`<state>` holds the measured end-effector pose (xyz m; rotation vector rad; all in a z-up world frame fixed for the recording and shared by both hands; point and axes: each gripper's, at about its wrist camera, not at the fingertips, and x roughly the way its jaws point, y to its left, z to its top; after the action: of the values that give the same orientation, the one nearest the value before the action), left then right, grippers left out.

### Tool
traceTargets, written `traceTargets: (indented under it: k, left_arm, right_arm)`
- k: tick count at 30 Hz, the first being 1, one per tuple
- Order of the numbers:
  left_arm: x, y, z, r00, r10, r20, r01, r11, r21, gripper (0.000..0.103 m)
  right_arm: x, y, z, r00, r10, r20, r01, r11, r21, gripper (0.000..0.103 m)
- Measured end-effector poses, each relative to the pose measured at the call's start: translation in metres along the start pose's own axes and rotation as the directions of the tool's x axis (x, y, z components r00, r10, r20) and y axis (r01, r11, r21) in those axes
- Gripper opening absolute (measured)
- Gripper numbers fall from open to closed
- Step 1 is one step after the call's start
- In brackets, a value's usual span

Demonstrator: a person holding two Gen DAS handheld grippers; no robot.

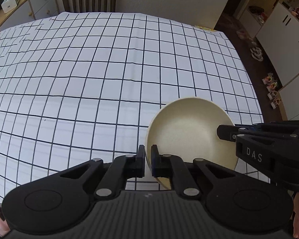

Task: Organize plates and bowls
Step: 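Lift the cream bowl with both grippers and lower it into the pink-handled pot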

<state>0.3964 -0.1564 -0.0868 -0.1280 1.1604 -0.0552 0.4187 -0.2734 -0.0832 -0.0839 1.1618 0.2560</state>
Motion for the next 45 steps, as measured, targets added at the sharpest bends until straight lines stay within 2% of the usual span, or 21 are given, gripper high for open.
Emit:
traceTargets:
  k: [11, 25, 45]
  left_arm:
    - [-0.065, 0.035, -0.033, 0.999, -0.007, 0.049, 0.006, 1.000, 0.020, 0.005]
    - [-0.133, 0.088, -0.079, 0.997, 0.007, 0.074, -0.008, 1.000, 0.015, 0.005]
    - [-0.184, 0.181, -0.142, 0.994, 0.077, 0.071, -0.072, 0.995, -0.075, 0.005]
  right_arm:
    - [-0.048, 0.043, -0.021, 0.999, -0.011, 0.052, 0.013, 1.000, -0.024, 0.005]
    - [-0.097, 0.119, -0.059, 0.995, -0.008, 0.096, 0.014, 0.998, -0.068, 0.005]
    - [-0.112, 0.232, -0.098, 0.994, 0.043, 0.097, -0.025, 0.983, -0.180, 0.005]
